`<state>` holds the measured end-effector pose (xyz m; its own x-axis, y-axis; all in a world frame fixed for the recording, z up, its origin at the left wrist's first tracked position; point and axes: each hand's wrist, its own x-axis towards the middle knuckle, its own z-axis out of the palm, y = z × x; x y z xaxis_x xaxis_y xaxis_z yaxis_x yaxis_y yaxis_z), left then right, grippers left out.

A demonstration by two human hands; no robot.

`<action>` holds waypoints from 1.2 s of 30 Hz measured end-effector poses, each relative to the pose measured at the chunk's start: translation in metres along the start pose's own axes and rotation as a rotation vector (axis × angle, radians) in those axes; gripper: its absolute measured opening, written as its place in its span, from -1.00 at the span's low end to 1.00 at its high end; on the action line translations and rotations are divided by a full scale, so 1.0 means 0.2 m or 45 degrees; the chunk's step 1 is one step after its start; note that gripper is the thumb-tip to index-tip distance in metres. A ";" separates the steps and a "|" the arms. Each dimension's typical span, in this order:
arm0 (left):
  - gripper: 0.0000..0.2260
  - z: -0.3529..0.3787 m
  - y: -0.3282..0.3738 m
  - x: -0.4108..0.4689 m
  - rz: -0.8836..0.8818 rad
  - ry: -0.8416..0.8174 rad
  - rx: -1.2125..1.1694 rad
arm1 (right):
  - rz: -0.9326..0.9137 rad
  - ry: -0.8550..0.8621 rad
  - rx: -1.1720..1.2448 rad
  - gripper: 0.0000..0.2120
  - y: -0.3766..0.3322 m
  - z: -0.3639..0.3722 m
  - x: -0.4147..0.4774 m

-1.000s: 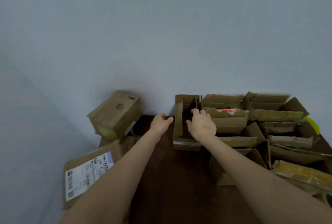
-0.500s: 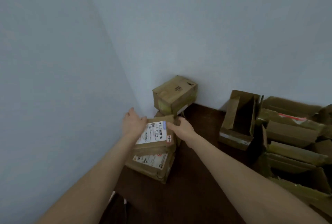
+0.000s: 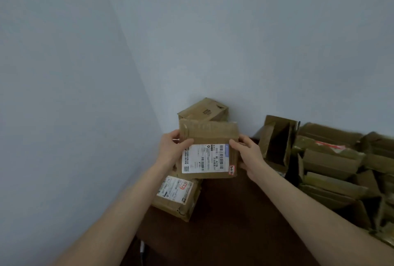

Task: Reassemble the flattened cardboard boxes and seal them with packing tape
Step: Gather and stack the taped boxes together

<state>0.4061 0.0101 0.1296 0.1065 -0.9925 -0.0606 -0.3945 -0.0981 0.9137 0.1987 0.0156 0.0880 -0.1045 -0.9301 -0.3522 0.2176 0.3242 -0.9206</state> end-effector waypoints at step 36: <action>-0.59 0.35 -0.13 0.11 -0.083 -0.688 0.942 | 0.130 0.197 -0.549 -0.83 0.08 -0.32 -0.28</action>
<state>0.3543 -0.0138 0.0760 -0.2189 -0.8645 -0.4525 -0.9060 0.0079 0.4231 0.1468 0.0846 0.0824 -0.2543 -0.8635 -0.4355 -0.1850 0.4854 -0.8545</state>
